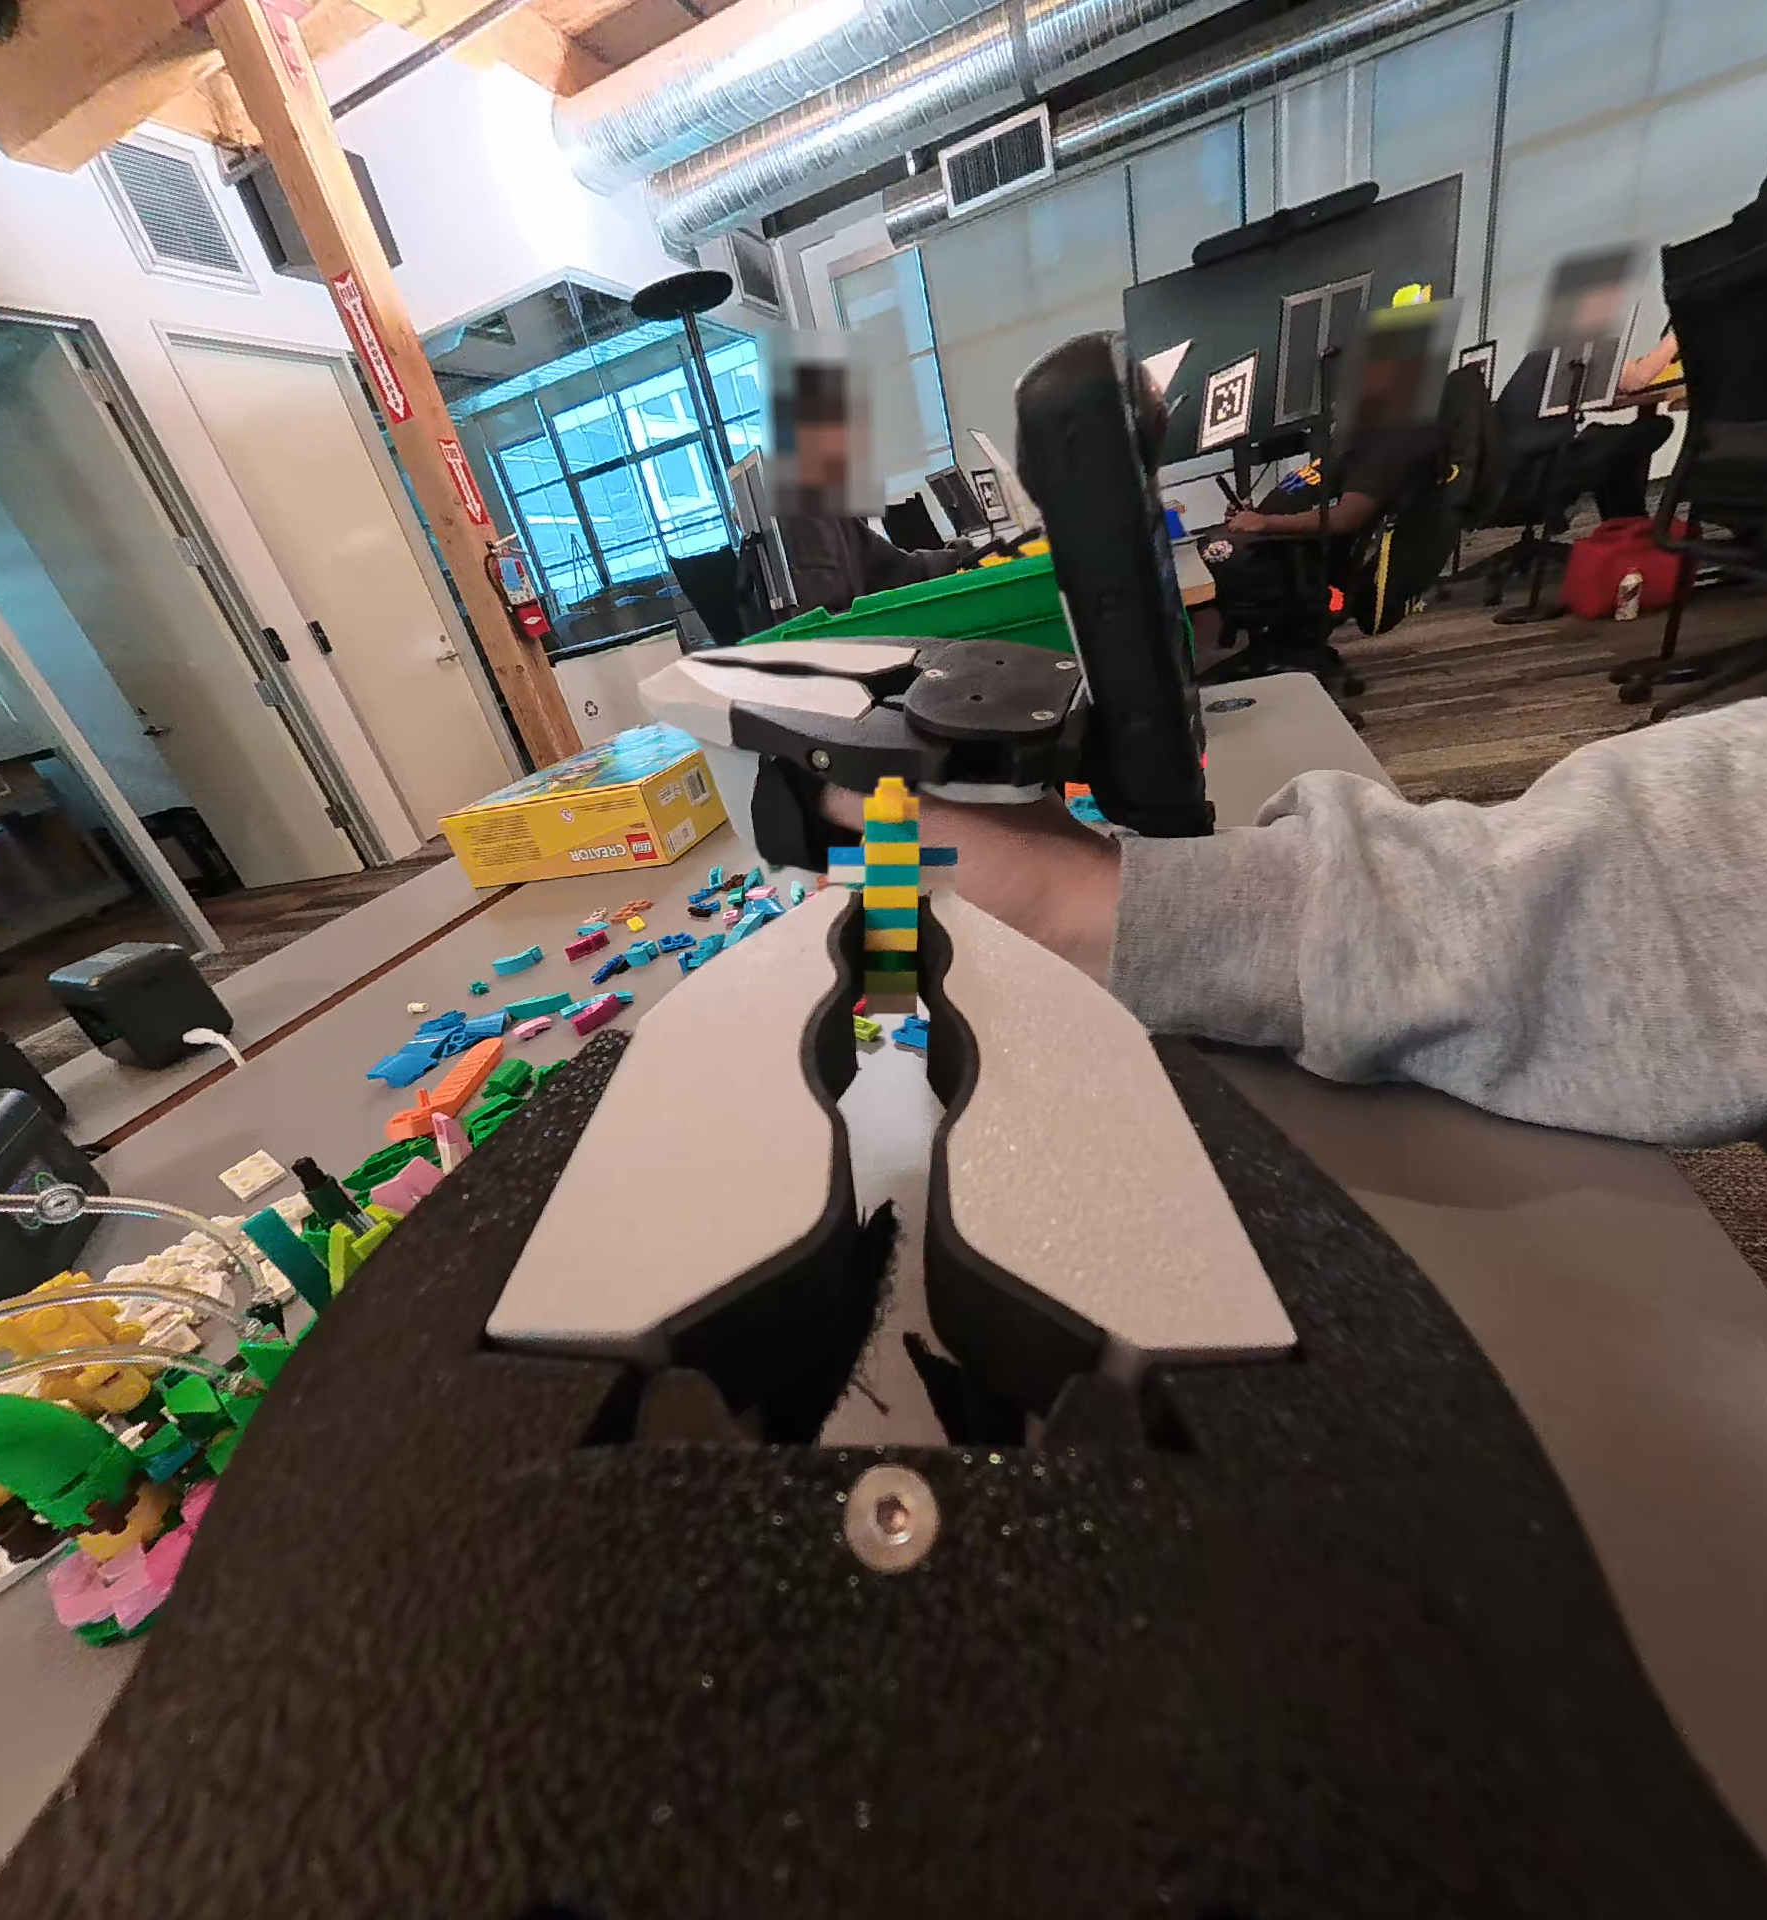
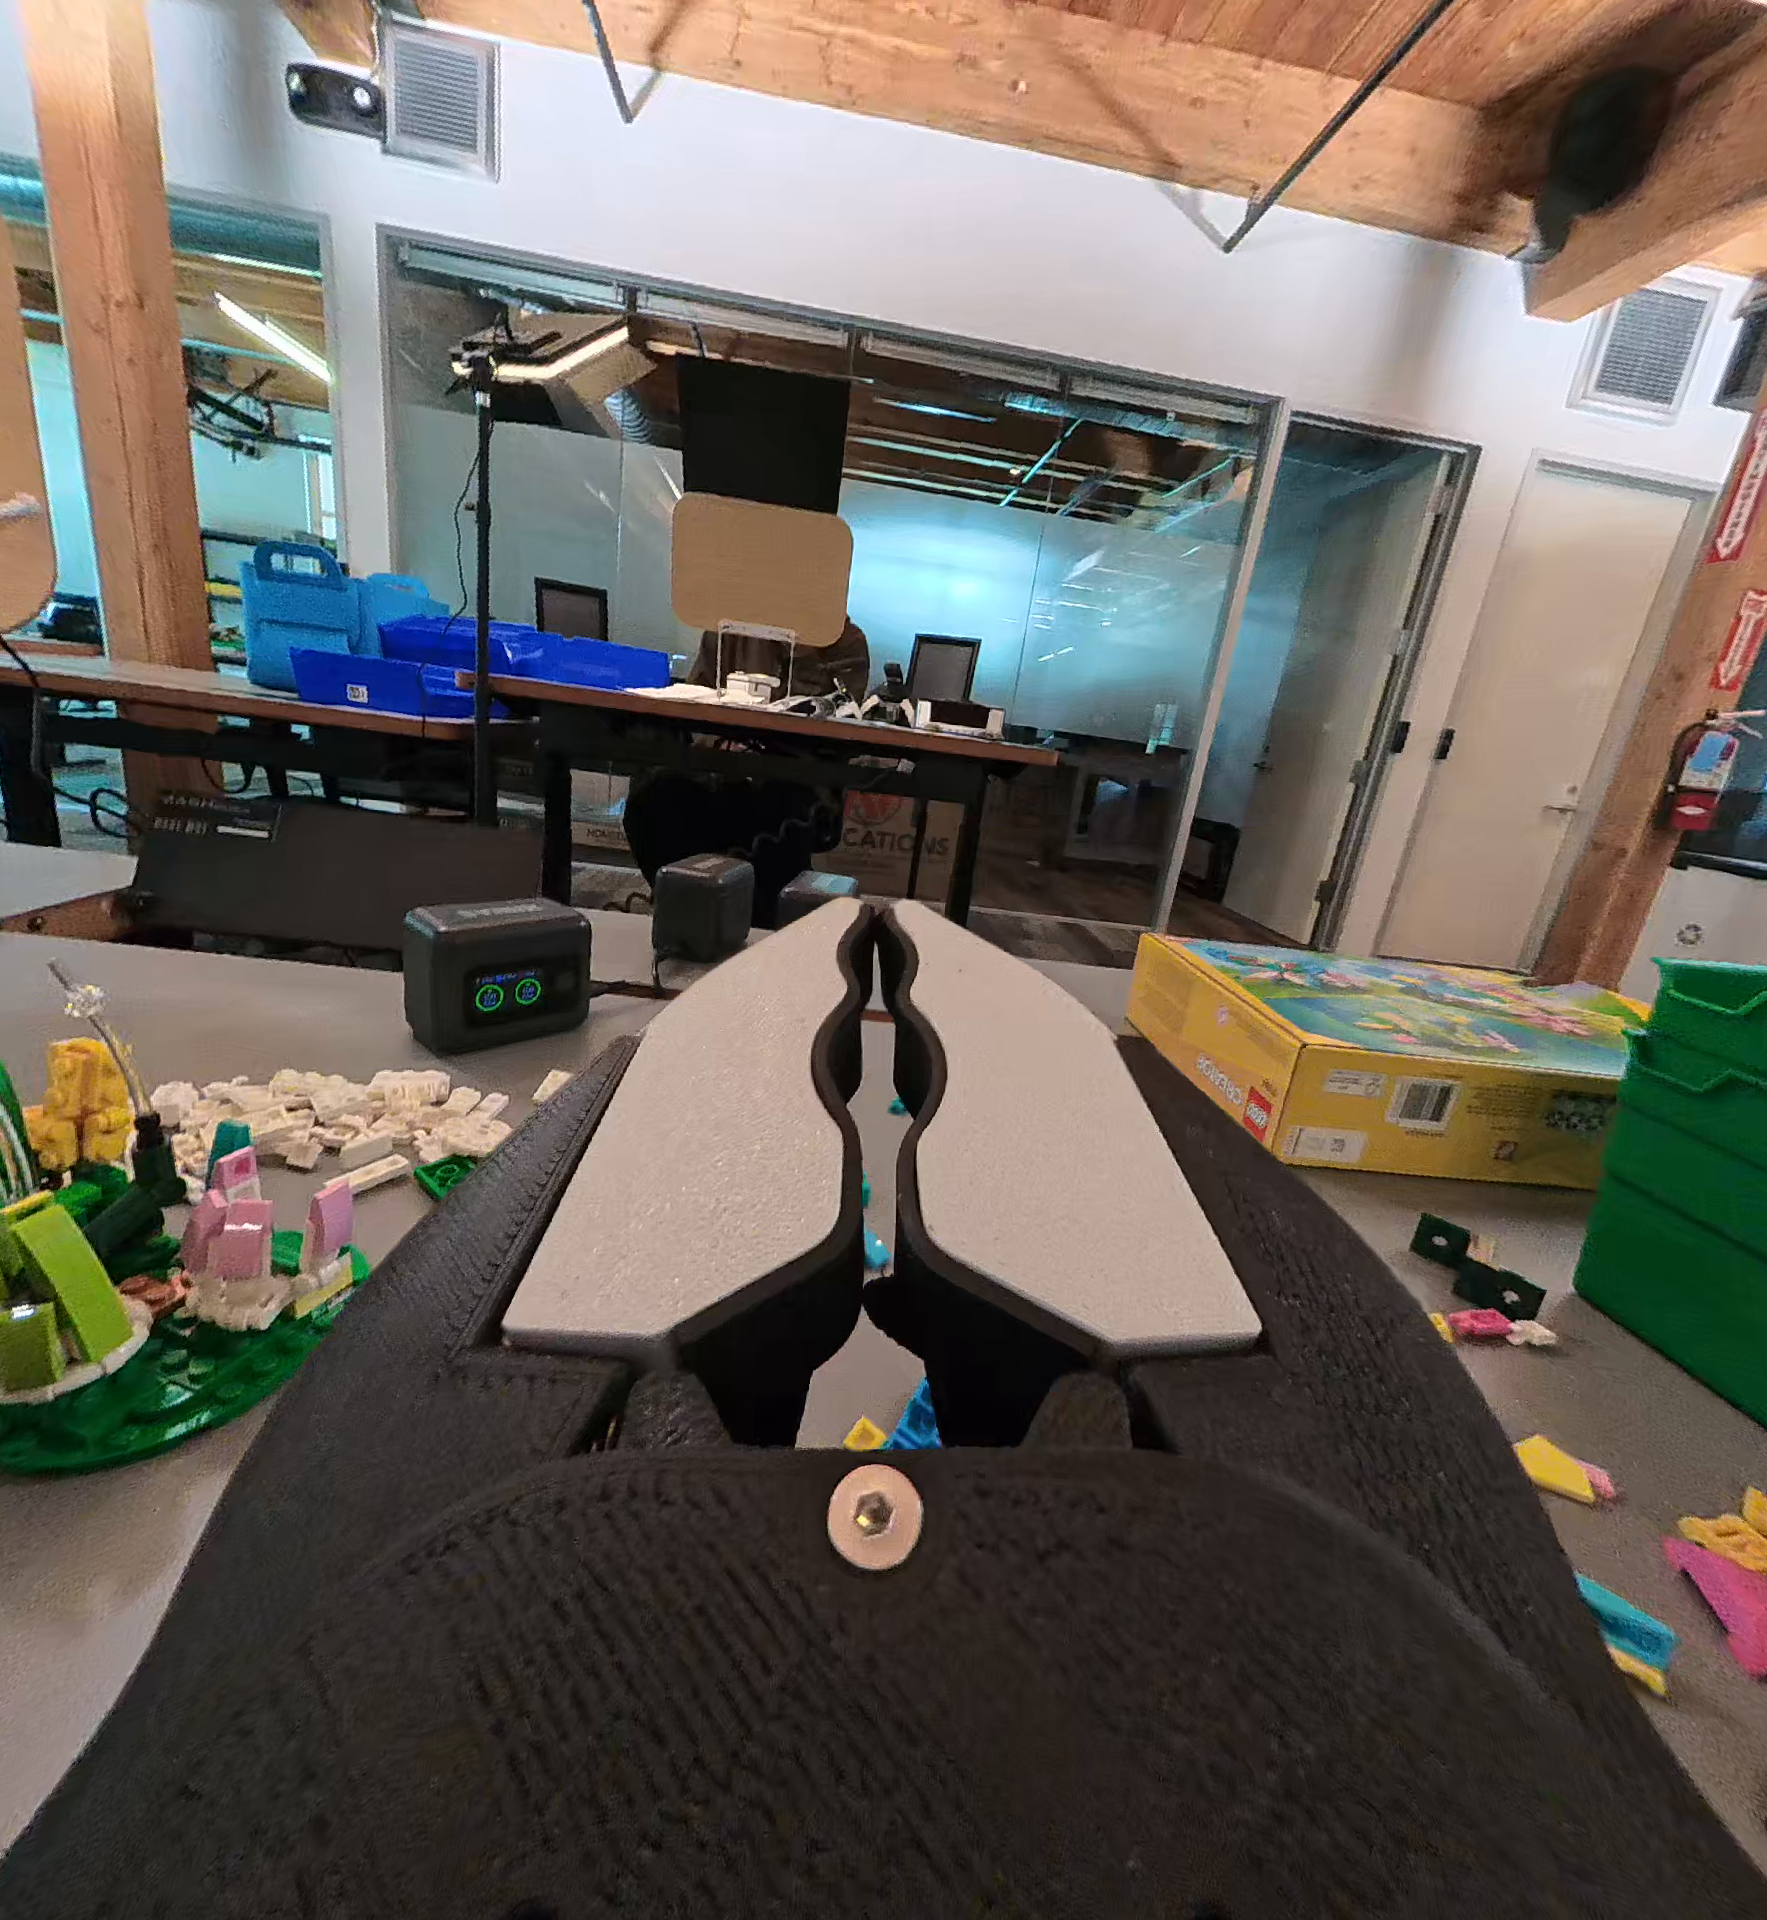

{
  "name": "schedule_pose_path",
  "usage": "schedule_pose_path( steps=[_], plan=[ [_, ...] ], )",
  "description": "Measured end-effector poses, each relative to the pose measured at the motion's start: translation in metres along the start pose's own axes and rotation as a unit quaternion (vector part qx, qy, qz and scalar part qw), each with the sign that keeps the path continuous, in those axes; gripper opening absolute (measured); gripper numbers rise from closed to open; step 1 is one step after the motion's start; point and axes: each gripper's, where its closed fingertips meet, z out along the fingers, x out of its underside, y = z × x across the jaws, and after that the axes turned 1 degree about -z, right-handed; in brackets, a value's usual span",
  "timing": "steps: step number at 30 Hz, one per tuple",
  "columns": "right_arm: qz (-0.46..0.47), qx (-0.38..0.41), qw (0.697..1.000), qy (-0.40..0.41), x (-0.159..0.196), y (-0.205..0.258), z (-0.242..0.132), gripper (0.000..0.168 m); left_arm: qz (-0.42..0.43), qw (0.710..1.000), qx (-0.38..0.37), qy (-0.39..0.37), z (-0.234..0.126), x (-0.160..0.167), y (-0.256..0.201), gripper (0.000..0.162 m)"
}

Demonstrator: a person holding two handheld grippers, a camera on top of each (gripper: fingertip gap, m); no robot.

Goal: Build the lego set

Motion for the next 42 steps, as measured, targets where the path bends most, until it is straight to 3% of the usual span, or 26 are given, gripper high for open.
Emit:
schedule_pose_path(
  steps=[17,37,42],
  plan=[
    [-0.048,-0.039,0.998,-0.015,-0.007,0.019,0.000,0.000,-0.013,1.000,-0.006,-0.005,0.000,-0.001,0.005,0.008],
    [-0.043,-0.032,0.998,-0.013,-0.005,0.015,0.001,0.000,-0.011,1.000,-0.008,-0.004,0.000,-0.001,0.005,0.008],
    [-0.049,-0.006,0.999,-0.011,-0.006,0.003,0.001,0.000,-0.002,0.999,-0.041,-0.010,-0.003,-0.003,0.015,0.008]
  ],
)
